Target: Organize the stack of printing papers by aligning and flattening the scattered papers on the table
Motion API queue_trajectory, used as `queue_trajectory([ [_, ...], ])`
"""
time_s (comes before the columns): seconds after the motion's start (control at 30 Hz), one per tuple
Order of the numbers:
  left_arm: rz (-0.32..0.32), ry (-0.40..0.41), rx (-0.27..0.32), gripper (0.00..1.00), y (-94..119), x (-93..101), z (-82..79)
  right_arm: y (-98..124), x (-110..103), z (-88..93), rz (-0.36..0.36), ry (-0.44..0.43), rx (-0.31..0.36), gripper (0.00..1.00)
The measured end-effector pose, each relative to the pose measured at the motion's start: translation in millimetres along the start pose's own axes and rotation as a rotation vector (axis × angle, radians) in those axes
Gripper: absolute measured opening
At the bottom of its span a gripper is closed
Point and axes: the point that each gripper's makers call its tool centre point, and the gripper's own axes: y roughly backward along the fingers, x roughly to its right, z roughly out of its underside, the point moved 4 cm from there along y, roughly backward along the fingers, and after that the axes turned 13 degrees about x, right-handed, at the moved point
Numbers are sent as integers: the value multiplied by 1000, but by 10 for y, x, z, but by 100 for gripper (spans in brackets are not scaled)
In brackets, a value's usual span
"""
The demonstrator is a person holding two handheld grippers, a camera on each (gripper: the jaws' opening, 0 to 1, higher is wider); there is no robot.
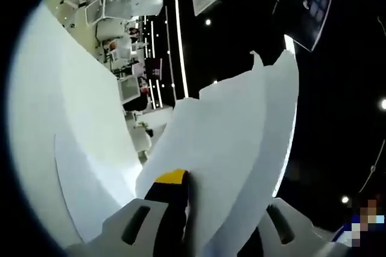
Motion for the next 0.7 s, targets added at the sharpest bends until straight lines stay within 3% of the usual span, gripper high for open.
queue_trajectory([
  [0.23,-6,18,8,27,-1,-9,-23,-1,1,37,3,-7,-10,0],
  [0.57,-17,16,9,7,5,-33,-45,1,-28,53,-19,2,-12,0],
  [0.7,-10,-5,4,6,4,-22,-41,1,-34,72,-24,2,-17,0],
])
